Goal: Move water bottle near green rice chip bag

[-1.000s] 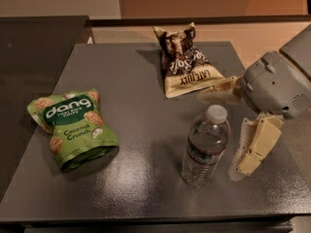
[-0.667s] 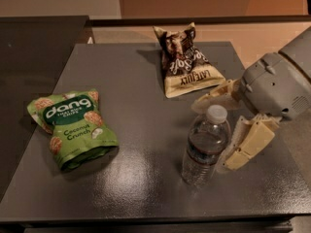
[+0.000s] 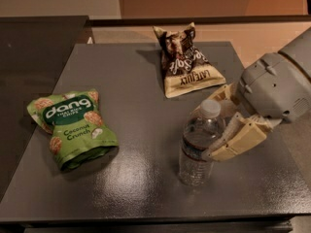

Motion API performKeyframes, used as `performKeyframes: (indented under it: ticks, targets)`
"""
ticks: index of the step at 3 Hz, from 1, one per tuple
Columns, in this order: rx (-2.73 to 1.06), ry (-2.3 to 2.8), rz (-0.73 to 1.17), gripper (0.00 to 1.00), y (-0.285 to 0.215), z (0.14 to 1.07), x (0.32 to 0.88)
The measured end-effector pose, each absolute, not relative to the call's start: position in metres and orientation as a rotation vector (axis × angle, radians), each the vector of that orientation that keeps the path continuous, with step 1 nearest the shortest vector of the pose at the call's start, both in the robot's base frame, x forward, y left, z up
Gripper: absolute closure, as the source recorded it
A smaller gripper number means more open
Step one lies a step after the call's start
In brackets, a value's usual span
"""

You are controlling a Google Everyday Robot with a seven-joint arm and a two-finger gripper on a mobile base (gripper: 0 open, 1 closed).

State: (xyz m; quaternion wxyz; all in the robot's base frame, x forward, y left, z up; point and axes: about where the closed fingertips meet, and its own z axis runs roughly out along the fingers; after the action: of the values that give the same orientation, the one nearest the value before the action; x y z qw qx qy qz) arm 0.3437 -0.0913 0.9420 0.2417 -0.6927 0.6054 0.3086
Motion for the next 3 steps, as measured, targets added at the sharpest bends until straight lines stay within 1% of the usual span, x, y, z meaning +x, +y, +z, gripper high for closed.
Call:
performKeyframes:
  ticks: [1,2,3]
  targets:
    - [-1.885,1.634,0.809,0.98,-0.083,0.958,0.345]
    - [-1.842,1.64,0.748,1.0,-0.068,0.979,0.36]
    - [-1.81,1.654,0.718,1.0,-0.049,0.994,0.379]
